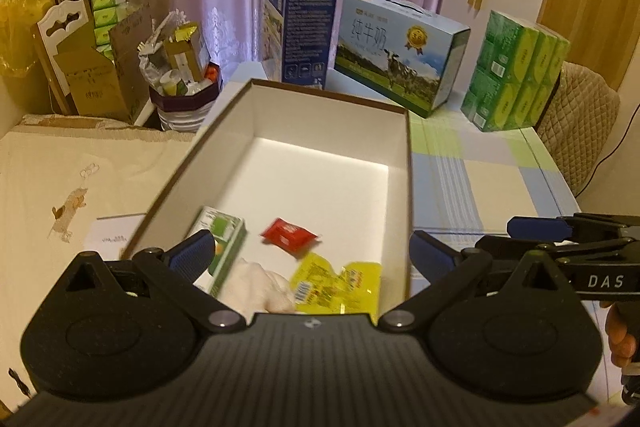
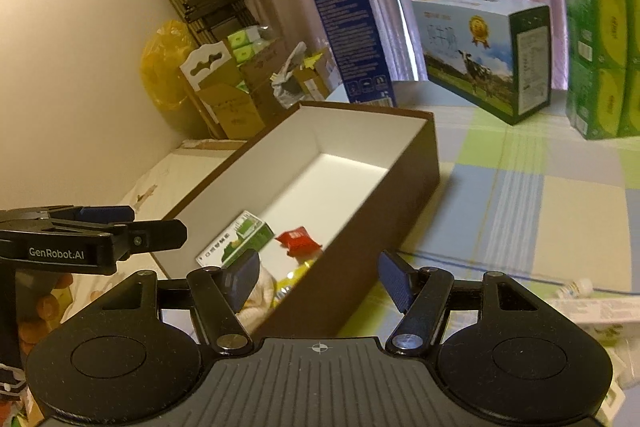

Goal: Organize objects
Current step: 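Withdraw both open tools up from the brown box, then move both tools toward the blue tube and white clip on the table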

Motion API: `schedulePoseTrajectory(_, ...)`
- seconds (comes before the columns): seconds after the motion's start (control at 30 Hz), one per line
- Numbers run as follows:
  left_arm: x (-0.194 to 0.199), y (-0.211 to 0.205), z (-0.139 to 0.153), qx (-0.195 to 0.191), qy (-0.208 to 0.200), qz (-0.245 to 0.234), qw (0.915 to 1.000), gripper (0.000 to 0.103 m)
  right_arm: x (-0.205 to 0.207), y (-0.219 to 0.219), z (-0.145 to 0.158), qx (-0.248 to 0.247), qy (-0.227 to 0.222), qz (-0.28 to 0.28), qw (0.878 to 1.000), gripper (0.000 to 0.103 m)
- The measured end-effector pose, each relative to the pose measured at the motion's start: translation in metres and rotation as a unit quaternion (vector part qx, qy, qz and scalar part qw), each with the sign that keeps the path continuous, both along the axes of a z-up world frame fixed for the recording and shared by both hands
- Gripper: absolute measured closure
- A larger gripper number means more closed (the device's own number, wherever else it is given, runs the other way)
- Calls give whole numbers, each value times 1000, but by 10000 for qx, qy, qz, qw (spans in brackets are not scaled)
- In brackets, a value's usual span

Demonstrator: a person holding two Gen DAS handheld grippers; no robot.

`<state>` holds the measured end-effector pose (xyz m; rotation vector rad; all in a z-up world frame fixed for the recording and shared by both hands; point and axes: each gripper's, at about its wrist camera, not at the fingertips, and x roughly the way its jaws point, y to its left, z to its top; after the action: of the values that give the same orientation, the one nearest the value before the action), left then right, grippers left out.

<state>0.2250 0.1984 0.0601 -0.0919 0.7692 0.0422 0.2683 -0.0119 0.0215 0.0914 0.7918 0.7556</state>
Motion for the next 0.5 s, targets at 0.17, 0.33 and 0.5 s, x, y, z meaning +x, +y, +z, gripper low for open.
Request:
schedulePoseTrajectory(0.17,-11,-20,-2,-46,76,-5,10000,1,-8,-21,0,17,67,-2,10000,39)
schedulePoseTrajectory(0.33,-22,-38,-8,-117,185,-9,9998,1,-17,-42,-2,14,134,7,9999,39)
schedulePoseTrajectory(0.5,-30,-62,-18,-203,365,-145,9990,1,-25,-67,-9,-75,274,-61,9996,39)
